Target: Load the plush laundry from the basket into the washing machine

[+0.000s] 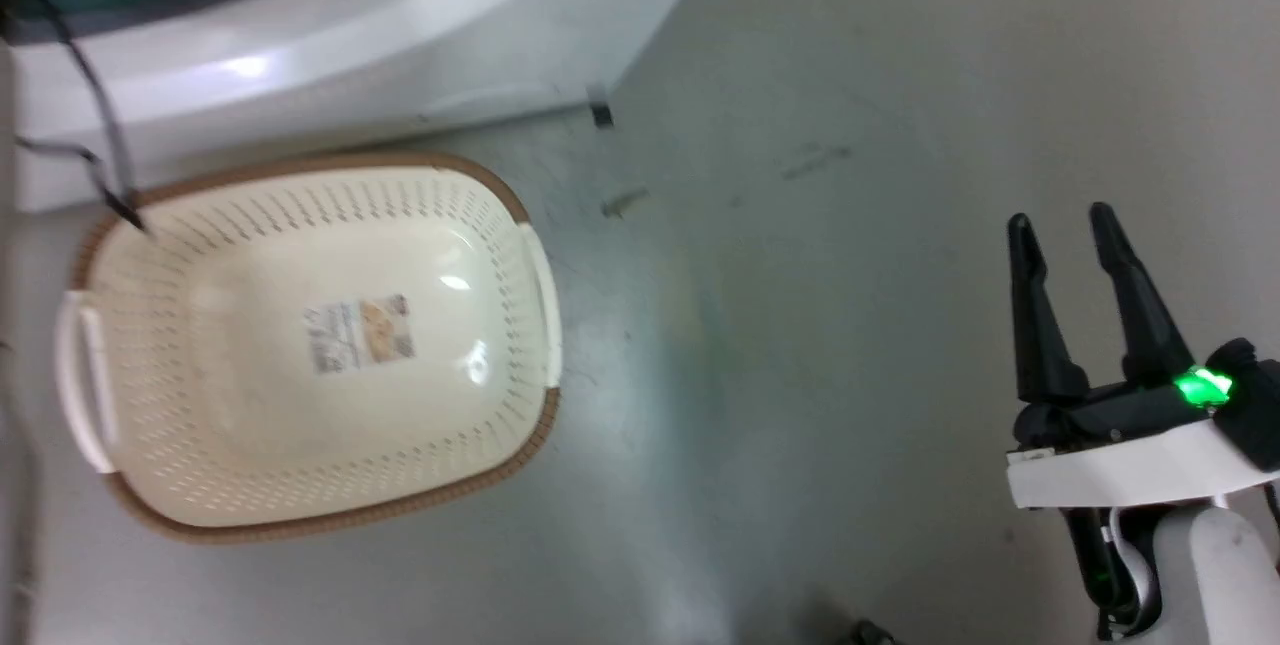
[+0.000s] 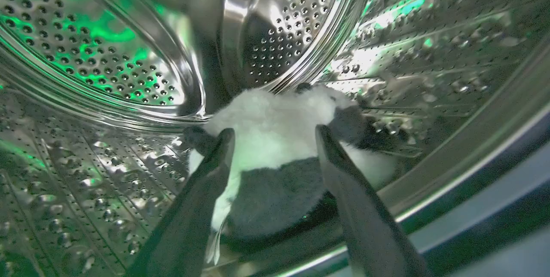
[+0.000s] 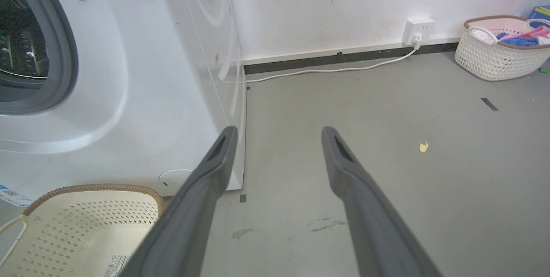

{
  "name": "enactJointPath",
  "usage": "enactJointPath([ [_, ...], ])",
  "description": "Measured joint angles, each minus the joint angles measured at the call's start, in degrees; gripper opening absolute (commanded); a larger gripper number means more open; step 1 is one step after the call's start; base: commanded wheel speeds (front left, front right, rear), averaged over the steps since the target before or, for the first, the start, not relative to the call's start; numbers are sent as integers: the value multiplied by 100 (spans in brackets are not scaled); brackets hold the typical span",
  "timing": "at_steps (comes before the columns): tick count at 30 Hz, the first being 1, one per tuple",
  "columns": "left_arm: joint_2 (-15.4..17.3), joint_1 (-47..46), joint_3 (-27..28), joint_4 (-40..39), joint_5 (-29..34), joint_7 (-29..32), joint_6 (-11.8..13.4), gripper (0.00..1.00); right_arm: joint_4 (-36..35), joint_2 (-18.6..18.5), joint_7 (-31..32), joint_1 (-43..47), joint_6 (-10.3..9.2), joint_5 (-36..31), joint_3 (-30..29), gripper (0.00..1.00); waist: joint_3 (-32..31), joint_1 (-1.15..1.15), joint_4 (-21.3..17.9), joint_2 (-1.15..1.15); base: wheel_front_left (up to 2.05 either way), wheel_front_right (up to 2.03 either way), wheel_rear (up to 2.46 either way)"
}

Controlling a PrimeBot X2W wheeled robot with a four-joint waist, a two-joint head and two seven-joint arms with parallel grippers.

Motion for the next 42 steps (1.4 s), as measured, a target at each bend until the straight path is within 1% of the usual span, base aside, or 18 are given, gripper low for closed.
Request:
enactJointPath([
  [3,-212,493,118,162,-260,-503,0,100,34,0,0,54,0,-197,-140,100,-313,0,119,0,0,0,0],
  [5,-336,829,163,200,-390,-725,-4,100,41,-1,0,124,0,-323,-203,100,-543,0,214,0,0,0,0],
  [8,-524,1371,253,111,-568,-917,-8,100,44,-1,0,235,0,-498,-266,100,-920,-1,379,0,0,0,0],
  [10,-695,1837,374,-88,-765,-953,-57,100,48,2,0,303,0,-615,-283,100,-1190,-1,501,0,0,0,0],
  [14,-971,3002,631,-1241,-936,-966,-25,100,52,-1,0,534,0,-822,-298,100,-1761,-2,769,0,0,0,0],
  [17,-1187,3930,742,-2059,-923,-967,118,100,58,1,0,731,0,-916,-286,100,-2157,-3,1001,0,0,0,0],
  [20,-1436,4821,822,-2715,-904,-967,286,100,107,1,0,895,0,-998,-292,100,-2509,-3,1254,0,0,0,0],
  [24,-1680,5859,862,-3360,-855,-966,407,100,205,1,0,1110,0,-1018,-243,100,-2910,-2,1592,0,0,0,0],
  [28,-1846,6752,1099,-3886,-934,-966,506,100,294,1,0,1288,0,-1029,-165,100,-3256,-2,1860,0,0,0,0],
  [31,-1913,7382,1120,-4265,-858,-966,534,100,334,0,0,1452,0,-1034,-116,100,-3478,-2,2020,0,0,0,0],
  [33,-1922,7710,1066,-4477,-636,-967,628,100,359,1,0,1568,0,-1034,-74,100,-3598,-2,2115,0,0,0,0],
  [35,-1876,7956,925,-4599,-236,-966,757,100,376,1,0,1662,0,-1079,-46,100,-3683,-2,2204,0,0,0,0],
  [37,-1971,8243,947,-4809,-164,-966,881,100,383,0,0,1771,0,-1090,-82,100,-3778,-1,2323,0,0,0,0],
  [39,-2034,8338,989,-4822,-225,-966,889,100,396,0,0,1802,0,-1085,-86,100,-3799,-1,2361,0,0,0,0],
  [42,-2036,8427,959,-4788,-151,-966,814,100,442,1,0,1846,0,-1059,-89,100,-3812,0,2396,0,0,0,0],
])
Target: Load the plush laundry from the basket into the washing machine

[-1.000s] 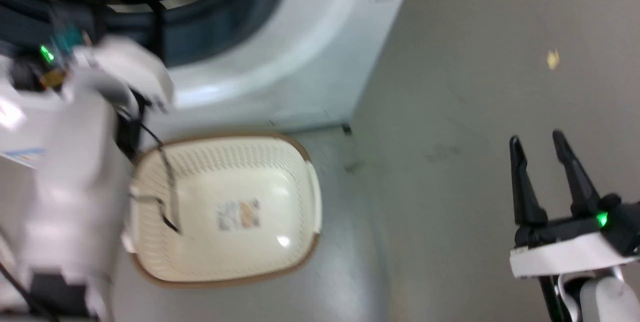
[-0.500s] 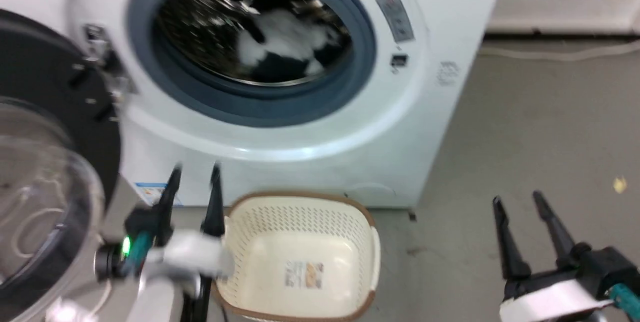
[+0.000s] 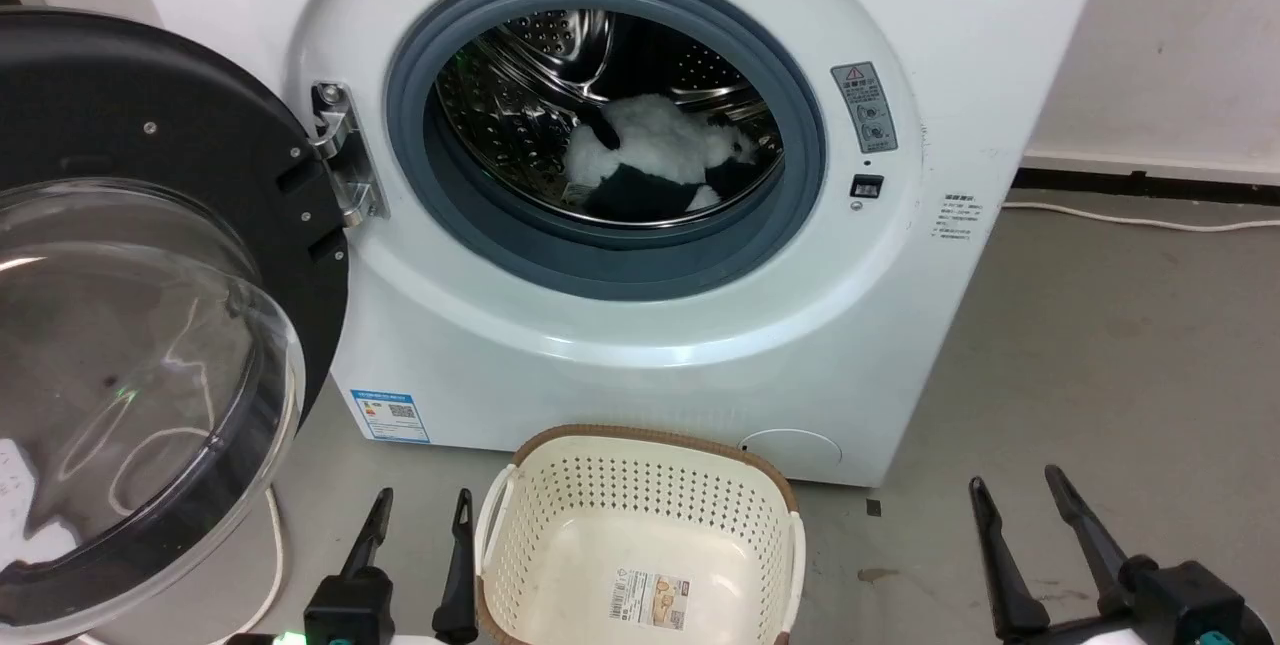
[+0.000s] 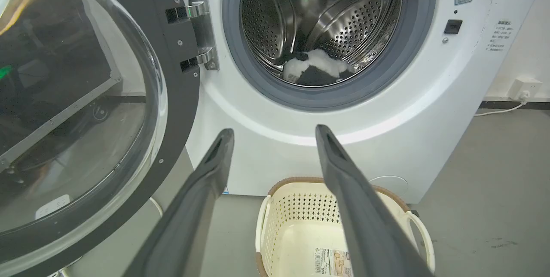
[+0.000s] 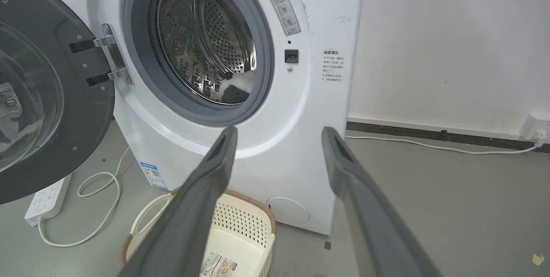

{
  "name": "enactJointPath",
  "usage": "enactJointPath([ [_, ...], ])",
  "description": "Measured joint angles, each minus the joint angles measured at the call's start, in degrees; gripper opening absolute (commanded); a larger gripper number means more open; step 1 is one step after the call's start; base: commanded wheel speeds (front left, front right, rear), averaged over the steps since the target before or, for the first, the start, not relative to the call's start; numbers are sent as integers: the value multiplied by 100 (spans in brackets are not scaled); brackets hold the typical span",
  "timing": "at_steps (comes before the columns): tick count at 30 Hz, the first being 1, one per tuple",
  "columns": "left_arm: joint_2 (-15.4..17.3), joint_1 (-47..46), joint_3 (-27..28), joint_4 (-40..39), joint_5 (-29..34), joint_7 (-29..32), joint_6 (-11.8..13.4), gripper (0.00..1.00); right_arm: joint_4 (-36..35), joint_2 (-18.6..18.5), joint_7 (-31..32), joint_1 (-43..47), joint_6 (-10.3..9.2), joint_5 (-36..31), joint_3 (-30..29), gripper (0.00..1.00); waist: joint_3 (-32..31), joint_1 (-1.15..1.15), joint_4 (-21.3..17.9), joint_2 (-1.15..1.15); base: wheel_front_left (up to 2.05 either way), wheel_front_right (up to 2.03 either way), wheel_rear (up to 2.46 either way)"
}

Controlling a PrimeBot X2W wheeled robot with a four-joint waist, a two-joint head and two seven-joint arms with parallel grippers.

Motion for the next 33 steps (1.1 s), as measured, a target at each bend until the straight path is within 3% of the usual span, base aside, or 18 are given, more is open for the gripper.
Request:
enactJointPath([
  [5,1,13,-5,3,64,0,-196,100,62,-1,0,48,0,8,4,100,-20,0,32,0,0,0,0],
  [6,-1,16,-5,-2,64,3,-218,0,66,-1,2,47,0,5,7,0,-20,0,33,0,0,0,0],
  [33,-21,14,102,-134,135,259,-222,0,-7,-1,255,20,0,-67,26,0,0,0,-40,0,0,0,0],
])
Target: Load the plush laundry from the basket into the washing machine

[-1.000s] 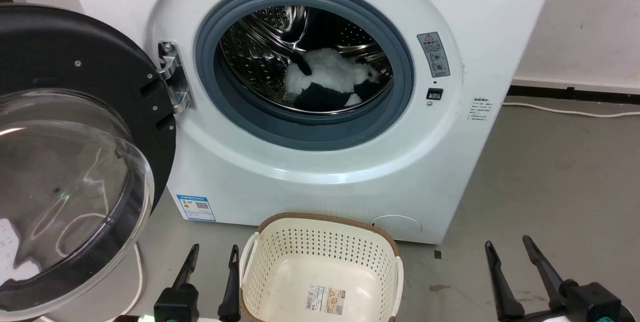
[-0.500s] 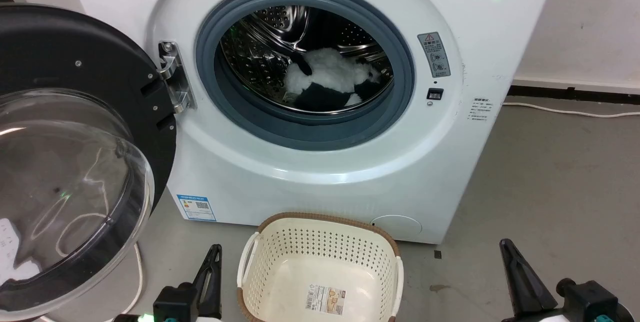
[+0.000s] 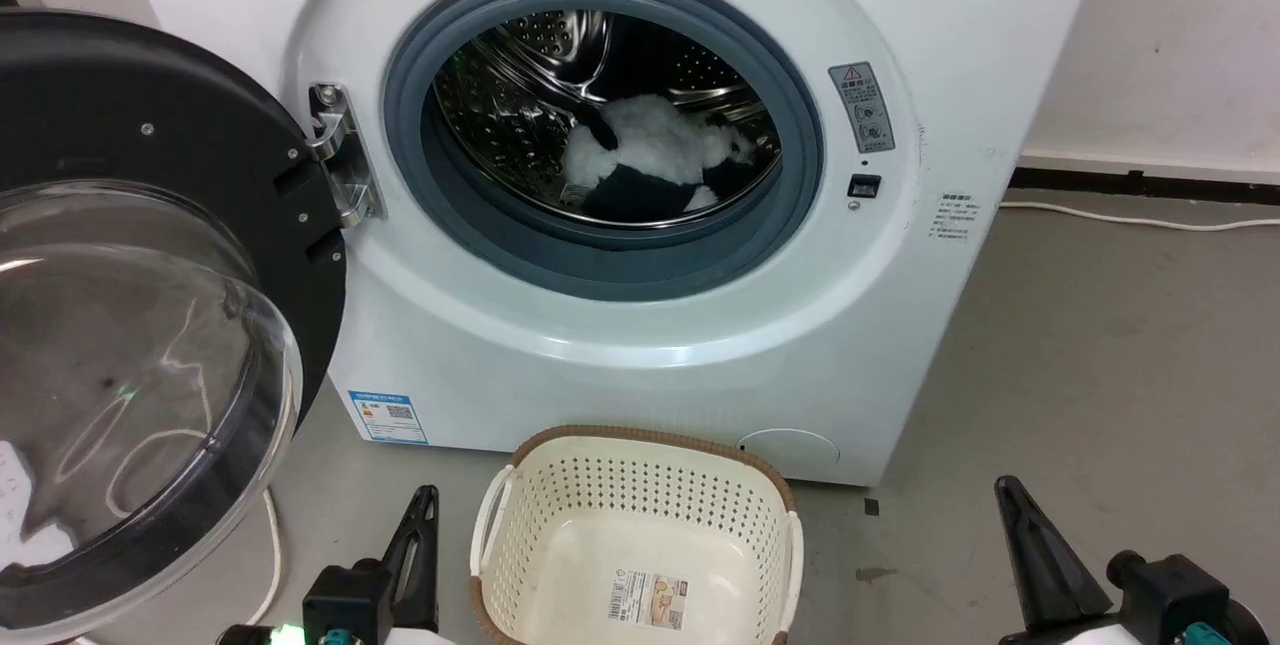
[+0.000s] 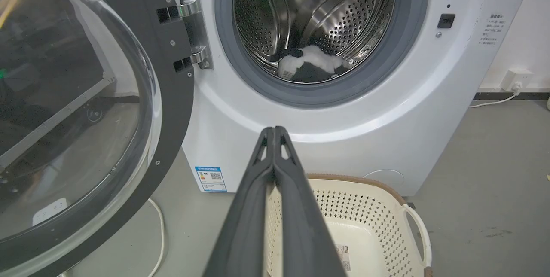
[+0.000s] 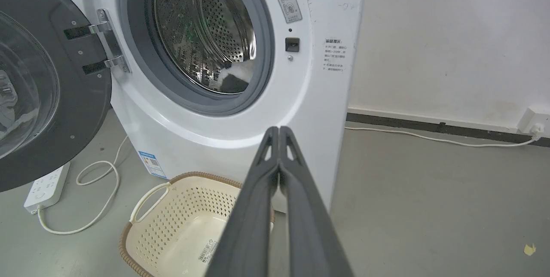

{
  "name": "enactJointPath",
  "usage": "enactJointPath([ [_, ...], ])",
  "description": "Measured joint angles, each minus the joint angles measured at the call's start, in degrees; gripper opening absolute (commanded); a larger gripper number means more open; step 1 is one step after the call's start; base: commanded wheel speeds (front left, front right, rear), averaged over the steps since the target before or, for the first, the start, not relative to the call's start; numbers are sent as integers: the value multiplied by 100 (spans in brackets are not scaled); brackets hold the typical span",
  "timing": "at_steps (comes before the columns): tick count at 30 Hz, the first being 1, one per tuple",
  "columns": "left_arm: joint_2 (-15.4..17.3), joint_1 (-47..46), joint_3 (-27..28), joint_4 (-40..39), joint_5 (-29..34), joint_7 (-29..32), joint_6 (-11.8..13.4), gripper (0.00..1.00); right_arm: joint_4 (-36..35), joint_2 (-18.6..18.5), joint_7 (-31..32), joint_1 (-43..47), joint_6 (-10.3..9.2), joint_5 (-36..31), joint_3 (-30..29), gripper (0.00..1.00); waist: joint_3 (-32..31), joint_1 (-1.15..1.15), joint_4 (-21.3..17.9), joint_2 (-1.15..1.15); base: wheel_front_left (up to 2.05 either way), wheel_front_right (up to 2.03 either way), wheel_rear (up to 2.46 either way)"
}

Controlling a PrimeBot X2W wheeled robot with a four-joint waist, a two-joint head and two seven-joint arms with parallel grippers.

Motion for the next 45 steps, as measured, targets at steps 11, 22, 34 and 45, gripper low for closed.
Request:
enactJointPath([
  [11,-9,-10,80,-88,51,132,-26,0,-47,0,124,-35,0,-35,14,0,9,0,-34,0,0,0,0],
  [22,-16,-41,129,-172,105,250,-42,0,-104,0,256,-104,0,-69,25,0,19,0,-68,0,0,0,0],
  [34,-35,-83,191,-271,164,401,-57,0,-151,0,407,-115,0,-112,42,0,29,0,-105,0,0,0,0],
  [45,-46,-90,267,-344,208,525,-88,0,-201,0,522,-193,0,-164,55,0,38,0,-139,0,0,0,0],
])
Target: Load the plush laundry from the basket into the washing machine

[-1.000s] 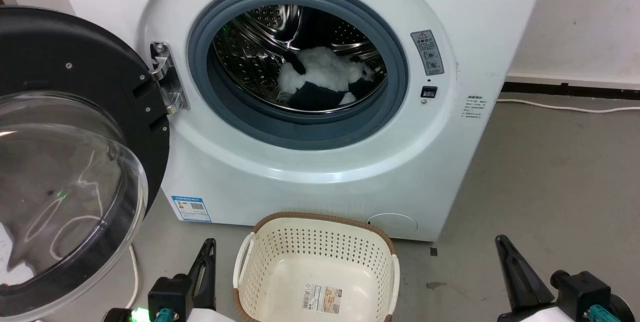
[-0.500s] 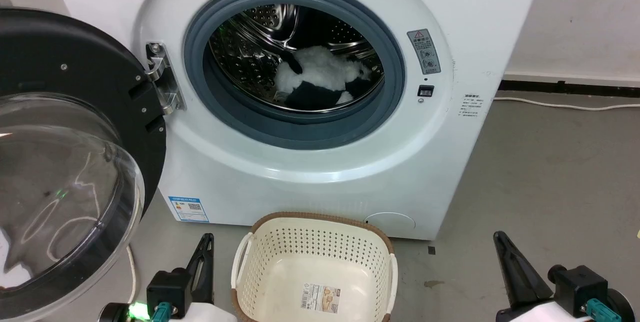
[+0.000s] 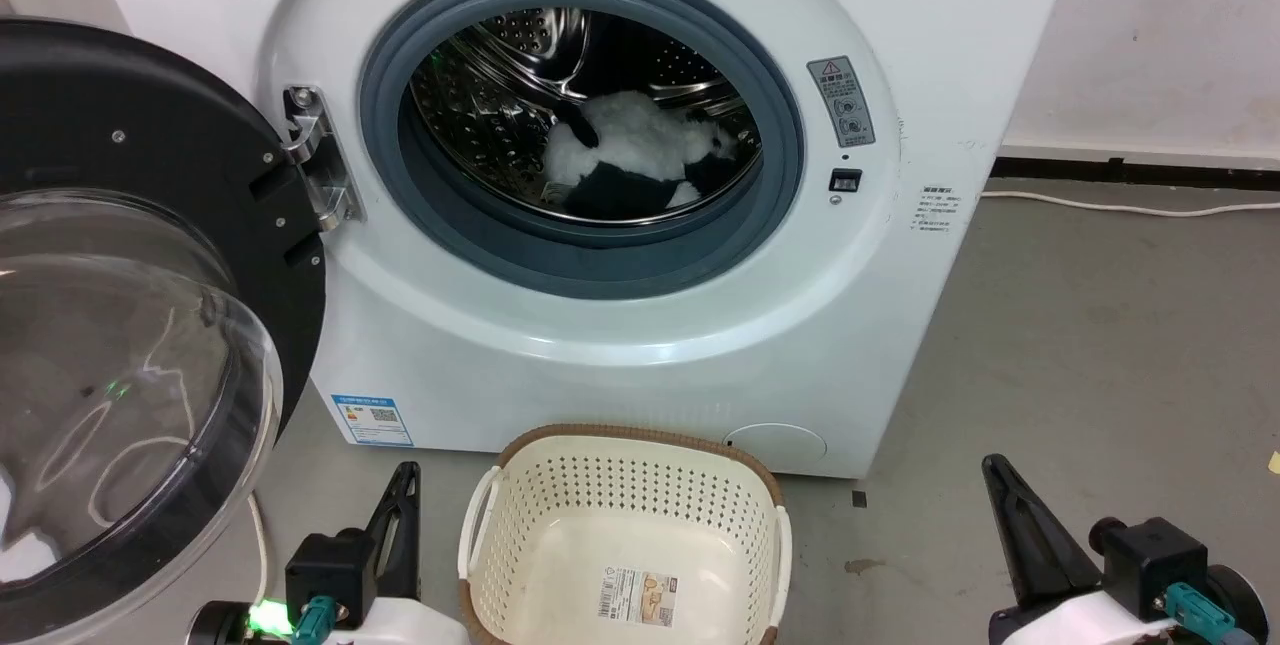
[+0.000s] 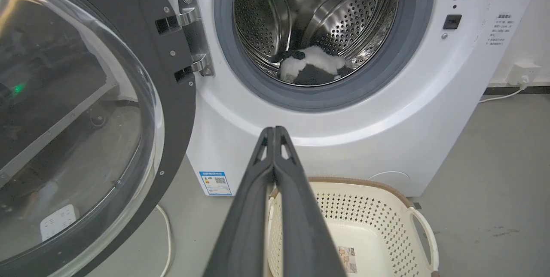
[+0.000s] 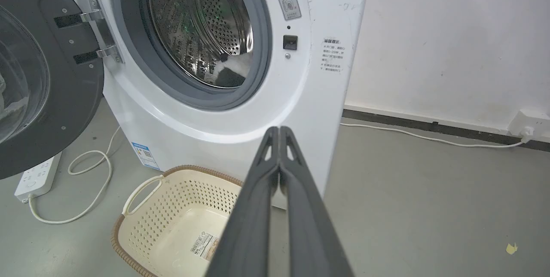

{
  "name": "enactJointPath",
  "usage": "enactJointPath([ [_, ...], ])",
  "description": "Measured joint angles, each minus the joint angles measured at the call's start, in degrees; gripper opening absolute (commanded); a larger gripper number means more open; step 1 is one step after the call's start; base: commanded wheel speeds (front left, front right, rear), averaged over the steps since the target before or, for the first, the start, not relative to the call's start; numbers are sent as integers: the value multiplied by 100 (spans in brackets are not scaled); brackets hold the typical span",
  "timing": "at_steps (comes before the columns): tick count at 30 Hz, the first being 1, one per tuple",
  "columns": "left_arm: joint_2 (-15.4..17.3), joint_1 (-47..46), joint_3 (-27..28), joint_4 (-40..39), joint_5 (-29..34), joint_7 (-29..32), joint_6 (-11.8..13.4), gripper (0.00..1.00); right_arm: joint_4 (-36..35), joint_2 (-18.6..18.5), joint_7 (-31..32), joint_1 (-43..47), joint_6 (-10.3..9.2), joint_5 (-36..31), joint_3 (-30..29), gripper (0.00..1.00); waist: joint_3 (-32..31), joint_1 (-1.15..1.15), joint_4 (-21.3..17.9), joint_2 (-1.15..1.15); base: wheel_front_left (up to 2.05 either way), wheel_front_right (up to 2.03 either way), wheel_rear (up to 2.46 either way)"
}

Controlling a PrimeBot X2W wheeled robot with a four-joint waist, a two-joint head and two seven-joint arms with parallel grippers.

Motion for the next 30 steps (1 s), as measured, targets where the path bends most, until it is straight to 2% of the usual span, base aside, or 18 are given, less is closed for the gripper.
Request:
enactJointPath([
  [30,-68,-89,163,-240,144,338,-13,0,-137,0,349,-148,0,-137,37,0,25,0,-93,0,0,0,0],
])
